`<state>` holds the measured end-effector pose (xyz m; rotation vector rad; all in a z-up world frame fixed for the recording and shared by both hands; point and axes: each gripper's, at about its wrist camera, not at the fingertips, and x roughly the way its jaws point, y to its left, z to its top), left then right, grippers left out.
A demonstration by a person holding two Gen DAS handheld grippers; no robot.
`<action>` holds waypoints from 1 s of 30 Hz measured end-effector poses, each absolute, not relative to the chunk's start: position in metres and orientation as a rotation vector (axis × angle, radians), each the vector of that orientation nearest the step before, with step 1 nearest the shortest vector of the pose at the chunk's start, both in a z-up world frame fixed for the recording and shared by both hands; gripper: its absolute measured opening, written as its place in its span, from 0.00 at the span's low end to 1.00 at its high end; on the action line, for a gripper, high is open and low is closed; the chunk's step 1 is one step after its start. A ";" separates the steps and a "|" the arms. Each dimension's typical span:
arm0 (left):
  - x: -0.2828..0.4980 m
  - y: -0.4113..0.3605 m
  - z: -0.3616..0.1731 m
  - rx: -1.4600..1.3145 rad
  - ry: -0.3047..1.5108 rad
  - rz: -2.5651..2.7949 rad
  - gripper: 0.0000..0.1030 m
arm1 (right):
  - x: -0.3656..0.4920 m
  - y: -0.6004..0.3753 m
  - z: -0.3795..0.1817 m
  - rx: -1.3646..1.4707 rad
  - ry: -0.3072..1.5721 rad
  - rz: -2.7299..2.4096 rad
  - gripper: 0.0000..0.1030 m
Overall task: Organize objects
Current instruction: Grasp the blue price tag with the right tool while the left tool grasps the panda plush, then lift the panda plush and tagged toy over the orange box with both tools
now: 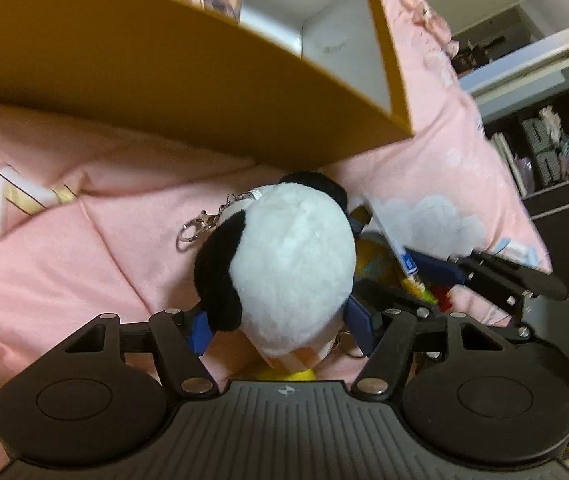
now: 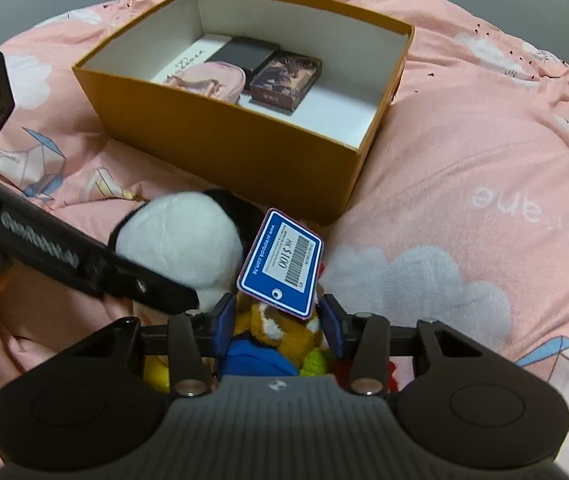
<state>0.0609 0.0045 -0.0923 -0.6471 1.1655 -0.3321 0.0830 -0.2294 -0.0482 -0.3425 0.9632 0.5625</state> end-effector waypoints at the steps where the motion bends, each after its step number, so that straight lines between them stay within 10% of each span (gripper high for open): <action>1: 0.059 0.007 -0.092 -0.654 1.159 -0.335 0.73 | 0.082 -0.230 -0.045 -0.333 0.963 0.562 0.46; 30: 0.104 0.033 0.055 -0.398 0.966 -0.407 0.73 | 0.109 -0.242 0.081 0.053 0.653 0.559 0.45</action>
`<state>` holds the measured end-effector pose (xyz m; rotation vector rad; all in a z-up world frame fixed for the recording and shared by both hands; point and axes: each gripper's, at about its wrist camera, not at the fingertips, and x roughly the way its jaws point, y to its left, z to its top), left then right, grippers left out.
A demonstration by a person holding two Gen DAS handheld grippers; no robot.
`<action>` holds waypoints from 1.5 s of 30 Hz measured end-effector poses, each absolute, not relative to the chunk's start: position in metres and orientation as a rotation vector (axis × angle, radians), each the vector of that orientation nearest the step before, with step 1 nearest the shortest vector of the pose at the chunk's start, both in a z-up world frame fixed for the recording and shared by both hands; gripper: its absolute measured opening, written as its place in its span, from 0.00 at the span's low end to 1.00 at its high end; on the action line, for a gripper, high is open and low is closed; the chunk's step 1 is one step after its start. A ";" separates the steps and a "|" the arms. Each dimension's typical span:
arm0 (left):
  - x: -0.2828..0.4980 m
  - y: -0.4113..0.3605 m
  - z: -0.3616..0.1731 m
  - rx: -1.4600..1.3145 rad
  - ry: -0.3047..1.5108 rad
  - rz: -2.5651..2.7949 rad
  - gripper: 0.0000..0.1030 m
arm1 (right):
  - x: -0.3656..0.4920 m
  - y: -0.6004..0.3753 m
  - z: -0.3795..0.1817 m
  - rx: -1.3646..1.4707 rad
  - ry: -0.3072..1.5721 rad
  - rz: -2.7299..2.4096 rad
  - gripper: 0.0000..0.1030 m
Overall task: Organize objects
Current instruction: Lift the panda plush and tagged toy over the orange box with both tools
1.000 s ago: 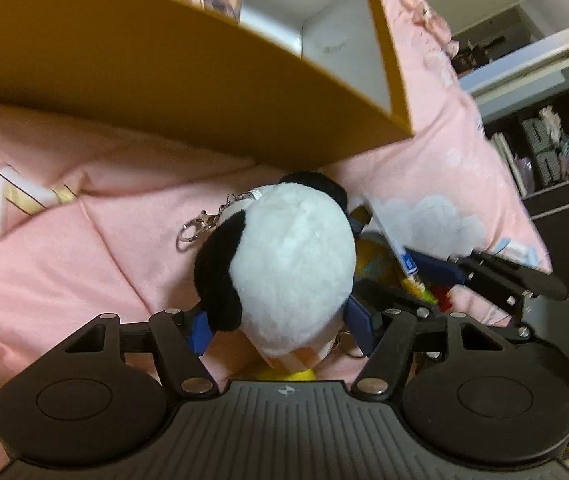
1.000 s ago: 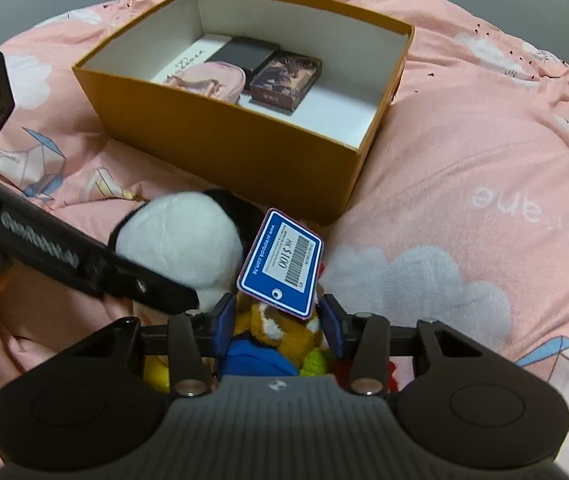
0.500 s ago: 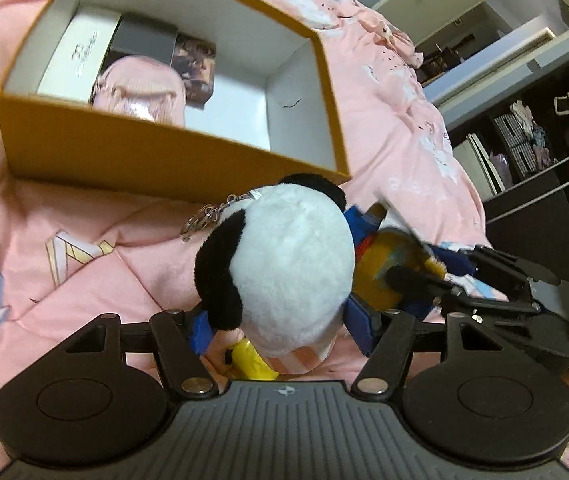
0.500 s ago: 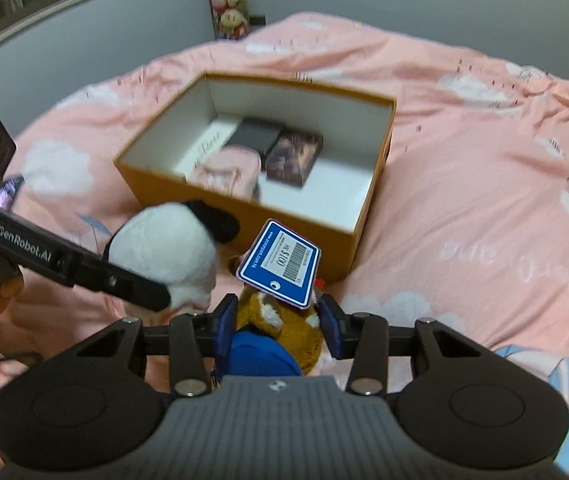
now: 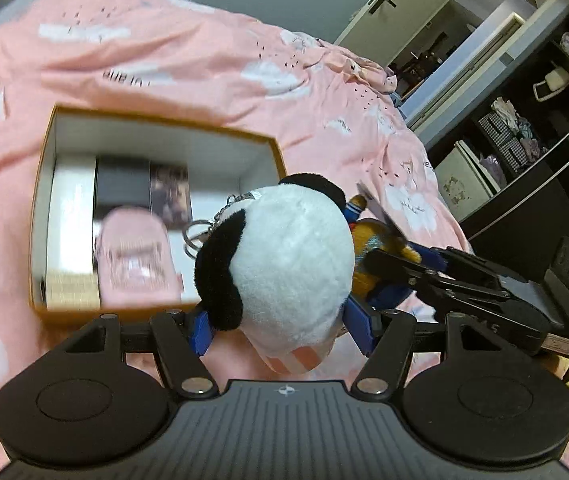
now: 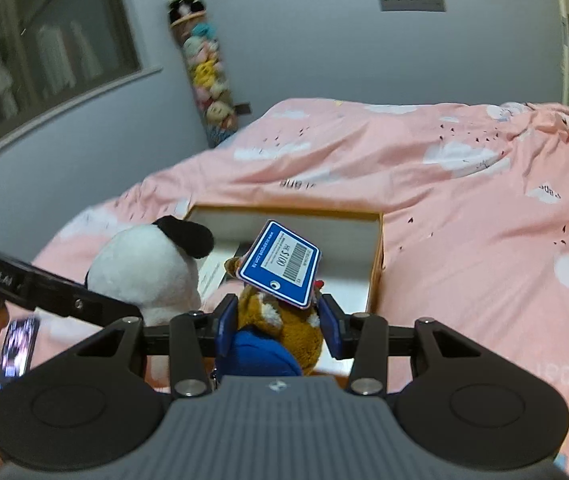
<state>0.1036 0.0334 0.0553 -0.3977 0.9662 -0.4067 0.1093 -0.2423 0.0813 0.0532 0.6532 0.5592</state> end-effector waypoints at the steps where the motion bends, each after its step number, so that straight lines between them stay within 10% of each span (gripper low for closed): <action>1: 0.112 0.033 0.056 -0.387 0.972 -0.402 0.73 | 0.117 -0.241 0.079 0.070 0.654 0.546 0.45; 45: 0.240 -0.004 -0.067 -0.173 1.327 -0.364 0.74 | 0.210 -0.178 -0.032 -0.231 0.864 0.545 0.45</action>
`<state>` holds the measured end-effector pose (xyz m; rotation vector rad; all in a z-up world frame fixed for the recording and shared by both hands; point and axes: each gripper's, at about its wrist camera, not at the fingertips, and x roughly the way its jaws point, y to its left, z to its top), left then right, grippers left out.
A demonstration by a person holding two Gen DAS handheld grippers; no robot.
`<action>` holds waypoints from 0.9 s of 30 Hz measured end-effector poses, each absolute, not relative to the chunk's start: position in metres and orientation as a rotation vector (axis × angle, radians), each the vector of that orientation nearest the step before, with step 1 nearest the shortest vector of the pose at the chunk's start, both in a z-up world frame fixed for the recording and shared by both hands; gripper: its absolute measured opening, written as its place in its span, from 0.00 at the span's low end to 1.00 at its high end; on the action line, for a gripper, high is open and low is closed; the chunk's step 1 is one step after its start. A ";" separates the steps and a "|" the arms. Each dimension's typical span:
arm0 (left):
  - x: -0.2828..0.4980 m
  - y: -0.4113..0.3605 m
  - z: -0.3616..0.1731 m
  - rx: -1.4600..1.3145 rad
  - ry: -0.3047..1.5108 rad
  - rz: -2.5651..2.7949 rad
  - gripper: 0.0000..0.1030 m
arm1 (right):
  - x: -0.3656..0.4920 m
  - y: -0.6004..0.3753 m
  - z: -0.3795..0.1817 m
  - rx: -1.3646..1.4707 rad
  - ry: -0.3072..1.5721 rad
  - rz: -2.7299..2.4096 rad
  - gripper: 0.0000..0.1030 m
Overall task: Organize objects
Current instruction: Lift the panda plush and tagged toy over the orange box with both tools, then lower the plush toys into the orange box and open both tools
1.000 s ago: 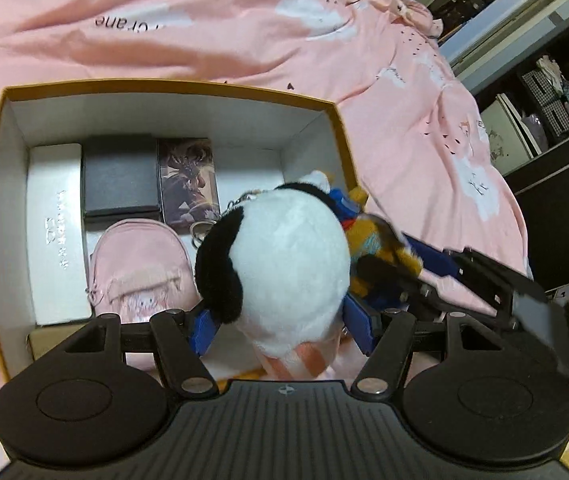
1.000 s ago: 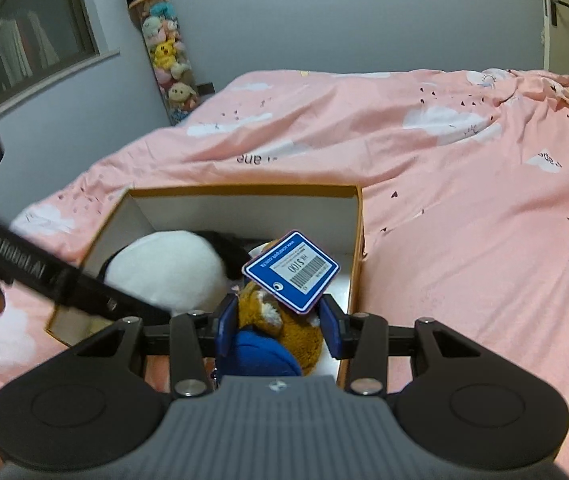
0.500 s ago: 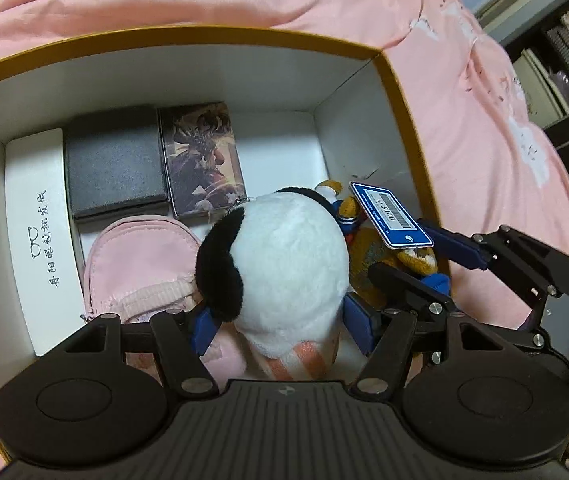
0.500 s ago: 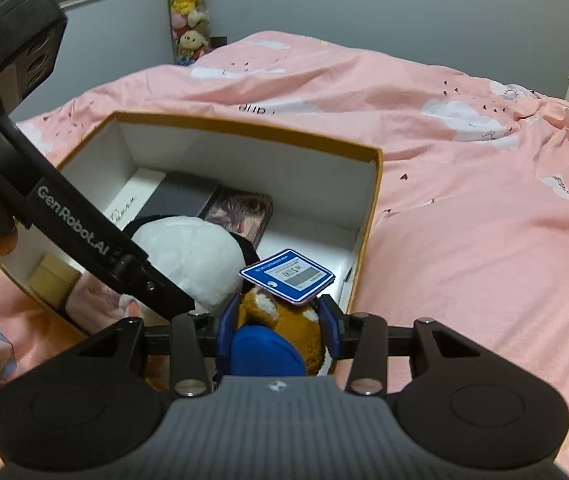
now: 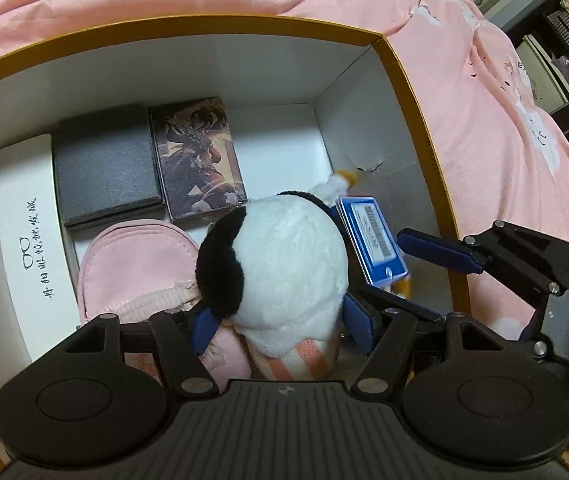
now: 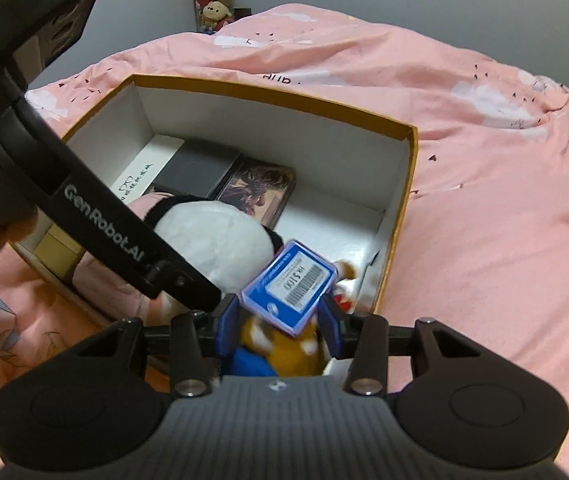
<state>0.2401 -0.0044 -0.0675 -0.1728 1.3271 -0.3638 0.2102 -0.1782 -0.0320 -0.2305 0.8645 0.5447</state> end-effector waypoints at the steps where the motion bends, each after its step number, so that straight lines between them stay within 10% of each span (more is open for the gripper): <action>1: 0.239 -0.004 -0.068 -0.171 1.320 -0.366 0.74 | 0.212 -0.179 -0.032 -0.216 0.877 0.548 0.45; 13: 0.199 0.017 -0.049 -0.300 1.092 -0.318 0.71 | 0.208 -0.193 -0.013 -0.150 0.941 0.605 0.49; 27: 0.198 0.002 -0.072 -0.338 0.986 -0.159 0.52 | 0.216 -0.163 -0.033 -0.330 0.918 0.569 0.21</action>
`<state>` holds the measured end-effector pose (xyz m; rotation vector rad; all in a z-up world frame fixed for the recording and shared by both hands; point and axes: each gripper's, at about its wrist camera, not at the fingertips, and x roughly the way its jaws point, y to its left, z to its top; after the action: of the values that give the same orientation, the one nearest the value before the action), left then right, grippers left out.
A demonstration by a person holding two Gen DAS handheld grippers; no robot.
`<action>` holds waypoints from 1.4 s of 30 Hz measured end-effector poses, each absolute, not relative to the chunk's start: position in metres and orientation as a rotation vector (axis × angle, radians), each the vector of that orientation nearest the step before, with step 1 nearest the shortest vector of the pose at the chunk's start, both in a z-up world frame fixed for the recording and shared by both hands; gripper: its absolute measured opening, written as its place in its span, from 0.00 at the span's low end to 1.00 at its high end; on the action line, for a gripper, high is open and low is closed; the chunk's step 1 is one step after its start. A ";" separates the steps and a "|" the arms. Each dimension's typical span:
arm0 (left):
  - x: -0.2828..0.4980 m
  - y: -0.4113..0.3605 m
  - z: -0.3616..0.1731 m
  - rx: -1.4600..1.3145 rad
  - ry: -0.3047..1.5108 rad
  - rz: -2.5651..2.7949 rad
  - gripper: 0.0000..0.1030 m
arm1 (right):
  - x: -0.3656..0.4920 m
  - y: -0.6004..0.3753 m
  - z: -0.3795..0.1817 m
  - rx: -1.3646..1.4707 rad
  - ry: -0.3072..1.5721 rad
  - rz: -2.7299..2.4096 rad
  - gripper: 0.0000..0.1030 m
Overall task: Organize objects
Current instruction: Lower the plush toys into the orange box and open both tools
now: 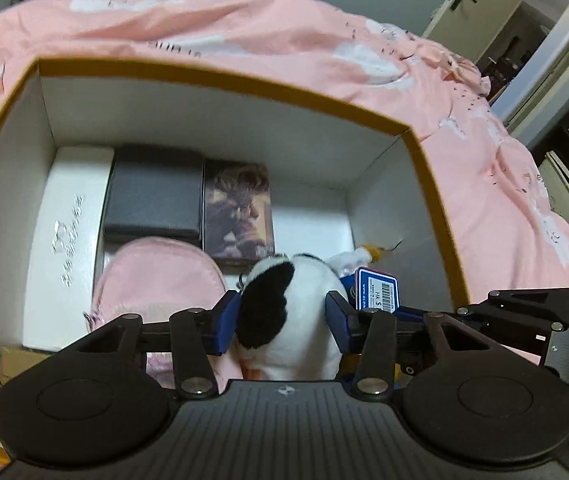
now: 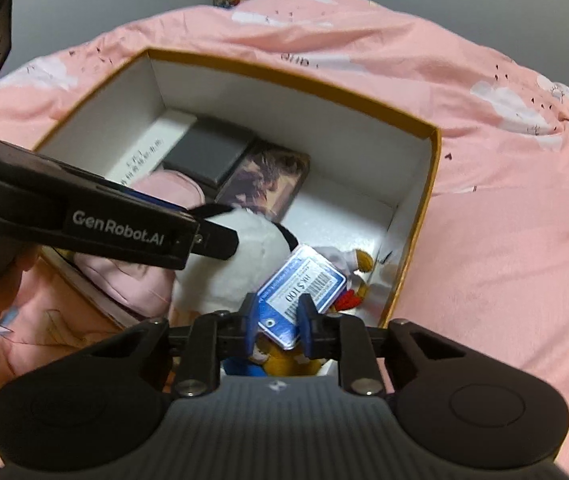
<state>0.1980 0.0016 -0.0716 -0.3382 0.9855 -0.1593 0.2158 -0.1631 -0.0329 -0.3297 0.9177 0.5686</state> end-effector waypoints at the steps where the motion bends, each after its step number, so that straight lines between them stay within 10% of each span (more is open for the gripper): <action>1: 0.199 0.002 -0.075 -0.355 0.991 -0.167 0.52 | 0.218 -0.163 -0.034 -0.329 0.924 0.566 0.21; 13: 0.189 0.001 -0.079 -0.372 0.967 -0.185 0.55 | 0.212 -0.165 -0.033 -0.304 0.927 0.533 0.24; 27: 0.142 -0.011 -0.031 -0.256 0.777 -0.201 0.58 | 0.155 -0.185 0.001 -0.197 0.702 0.491 0.85; 42: 0.094 -0.014 -0.020 -0.228 0.801 -0.253 0.67 | 0.104 -0.198 -0.011 -0.077 0.731 0.480 0.92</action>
<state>0.0945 -0.0136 -0.0199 -0.2283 0.8008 -0.2533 0.1036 -0.1983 -0.0105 -0.0767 0.7311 0.4801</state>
